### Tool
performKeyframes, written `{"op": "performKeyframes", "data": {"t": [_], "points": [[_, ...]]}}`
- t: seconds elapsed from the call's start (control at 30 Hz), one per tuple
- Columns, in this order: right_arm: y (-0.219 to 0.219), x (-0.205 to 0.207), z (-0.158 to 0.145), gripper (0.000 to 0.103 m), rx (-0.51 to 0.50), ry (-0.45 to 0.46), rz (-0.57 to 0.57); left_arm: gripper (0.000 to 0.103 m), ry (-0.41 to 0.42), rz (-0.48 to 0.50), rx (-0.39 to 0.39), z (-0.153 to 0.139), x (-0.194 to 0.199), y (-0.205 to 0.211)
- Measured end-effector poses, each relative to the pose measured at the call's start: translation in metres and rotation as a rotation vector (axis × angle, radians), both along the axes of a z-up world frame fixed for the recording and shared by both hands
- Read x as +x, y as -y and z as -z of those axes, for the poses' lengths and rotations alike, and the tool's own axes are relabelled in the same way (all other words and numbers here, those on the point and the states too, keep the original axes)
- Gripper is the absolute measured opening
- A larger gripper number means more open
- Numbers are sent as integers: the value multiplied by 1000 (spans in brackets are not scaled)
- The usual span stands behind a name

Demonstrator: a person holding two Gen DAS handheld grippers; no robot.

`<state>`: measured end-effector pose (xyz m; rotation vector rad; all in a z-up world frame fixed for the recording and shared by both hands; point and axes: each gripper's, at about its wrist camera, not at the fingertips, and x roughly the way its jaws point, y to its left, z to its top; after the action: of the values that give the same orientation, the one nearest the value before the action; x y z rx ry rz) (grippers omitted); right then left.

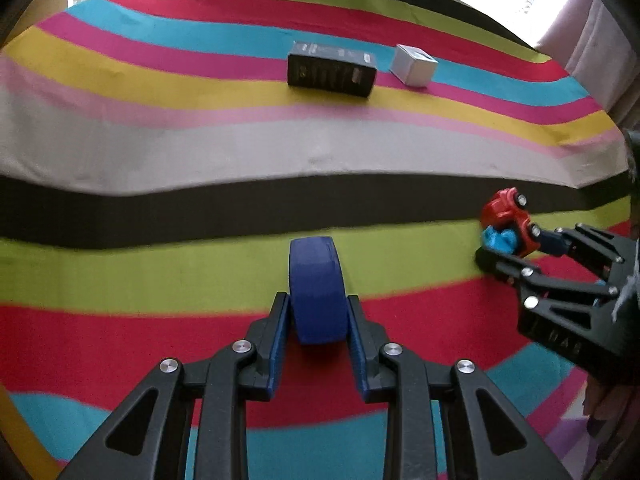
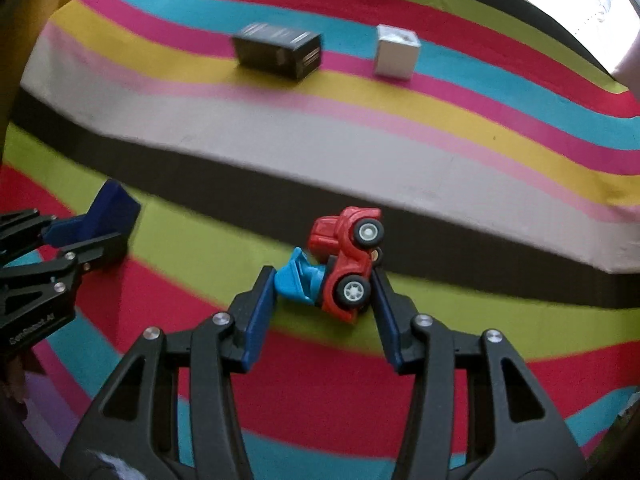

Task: Organize rigid objects
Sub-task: 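Carry the toy car and navy box toward the white storage box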

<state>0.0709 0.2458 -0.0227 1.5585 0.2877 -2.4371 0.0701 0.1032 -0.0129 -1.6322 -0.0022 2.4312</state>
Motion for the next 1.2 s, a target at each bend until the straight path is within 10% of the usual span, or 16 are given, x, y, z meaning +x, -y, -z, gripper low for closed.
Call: {"op": "performKeyframes", "data": {"t": [0.57,1.2], "points": [[33,90,-3,51,10,66,-130,28,7,7,148,-2,73,15],[37,148,-49,51,-82,-73,-131,28,-103,63,155,-35,138,6]]}}
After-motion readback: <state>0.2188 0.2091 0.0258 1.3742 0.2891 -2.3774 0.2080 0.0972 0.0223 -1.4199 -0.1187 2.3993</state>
